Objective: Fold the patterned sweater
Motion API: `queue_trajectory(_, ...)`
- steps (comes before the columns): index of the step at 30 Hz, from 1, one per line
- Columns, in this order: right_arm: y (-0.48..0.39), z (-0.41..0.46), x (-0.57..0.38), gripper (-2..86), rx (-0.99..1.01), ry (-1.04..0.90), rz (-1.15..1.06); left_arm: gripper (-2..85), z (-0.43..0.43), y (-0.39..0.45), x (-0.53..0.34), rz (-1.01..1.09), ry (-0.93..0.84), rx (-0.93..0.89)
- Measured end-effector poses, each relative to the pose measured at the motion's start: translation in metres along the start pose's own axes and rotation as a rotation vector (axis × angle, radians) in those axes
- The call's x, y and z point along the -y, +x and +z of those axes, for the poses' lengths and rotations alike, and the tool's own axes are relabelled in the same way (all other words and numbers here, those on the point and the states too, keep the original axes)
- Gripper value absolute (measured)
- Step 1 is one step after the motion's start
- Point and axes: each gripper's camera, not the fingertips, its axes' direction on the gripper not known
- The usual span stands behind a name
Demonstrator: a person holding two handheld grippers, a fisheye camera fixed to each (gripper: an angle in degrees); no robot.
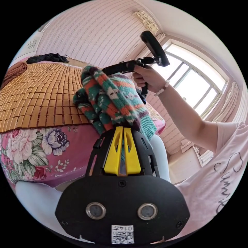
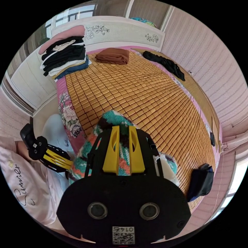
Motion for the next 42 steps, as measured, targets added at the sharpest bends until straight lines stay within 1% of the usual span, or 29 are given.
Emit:
queue_trajectory(4,-0.005,0.043,0.040,3.0,0.032,-0.137,-0.027,-1.0,-0.003,0.003,-0.011,0.022,0.010,0.019)
queue_trajectory(8,-0.016,0.062,0.061,1.5,-0.021,-0.158,-0.019,-1.0,-0.021,0.007,-0.023,0.039,0.023,0.104)
queue_trajectory(10,-0.019,0.061,0.066,1.3,-0.036,-0.162,-0.023,-1.0,-0.038,0.009,-0.028,0.024,0.071,0.153)
queue_trajectory(11,-0.021,0.059,0.067,1.2,-0.044,-0.156,-0.026,-1.0,-0.052,0.015,-0.030,0.027,0.126,0.176)
queue_trajectory(13,-0.022,0.057,0.068,1.1,-0.051,-0.146,-0.022,-1.0,-0.067,0.032,-0.028,0.080,0.195,0.199)
queue_trajectory(15,-0.024,0.056,0.071,1.1,-0.060,-0.146,-0.015,-1.0,-0.071,0.063,-0.019,0.192,0.249,0.204)
queue_trajectory(17,-0.028,0.052,0.074,1.2,-0.084,-0.153,-0.027,-1.0,-0.056,0.080,-0.013,0.258,0.228,0.216)
queue_trajectory(20,-0.034,0.023,0.068,1.5,-0.164,-0.105,-0.041,-1.0,-0.021,0.080,-0.011,0.237,0.121,0.293)
queue_trajectory(21,-0.035,0.015,0.064,1.6,-0.180,-0.088,-0.035,-1.0,-0.012,0.075,-0.014,0.224,0.087,0.289)
queue_trajectory(23,-0.039,-0.022,0.038,1.2,-0.259,-0.001,-0.024,-1.0,-0.005,0.065,-0.021,0.190,0.067,0.278)
queue_trajectory(25,-0.039,-0.048,0.013,0.4,-0.280,0.047,-0.022,-1.0,-0.004,0.060,-0.026,0.183,0.068,0.264)
queue_trajectory(29,-0.012,-0.075,-0.039,-0.8,-0.391,0.043,0.082,-1.0,0.000,0.059,-0.030,0.207,0.054,0.287)
queue_trajectory(31,0.010,-0.073,-0.052,-0.9,-0.408,0.027,0.130,-1.0,0.002,0.059,-0.031,0.226,0.045,0.295)
queue_trajectory(33,0.039,-0.065,-0.056,-0.9,-0.363,0.003,0.195,-1.0,0.002,0.058,-0.032,0.243,0.032,0.297)
queue_trajectory(35,0.077,-0.050,-0.051,-0.9,-0.250,-0.011,0.254,-1.0,0.003,0.055,-0.032,0.247,0.023,0.296)
queue_trajectory(37,0.099,-0.039,-0.046,-0.9,-0.187,0.001,0.275,-1.0,0.005,0.051,-0.031,0.247,0.003,0.304)
queue_trajectory(39,0.119,-0.024,-0.039,-0.9,-0.115,-0.035,0.283,-1.0,0.007,0.040,-0.031,0.239,-0.018,0.295)
queue_trajectory(41,0.143,0.003,-0.031,-0.8,-0.045,-0.112,0.302,-1.0,0.007,0.029,-0.029,0.225,-0.033,0.271)
queue_trajectory(42,0.148,0.010,-0.029,-0.7,-0.034,-0.131,0.305,-0.9,0.008,0.021,-0.027,0.210,-0.041,0.250)
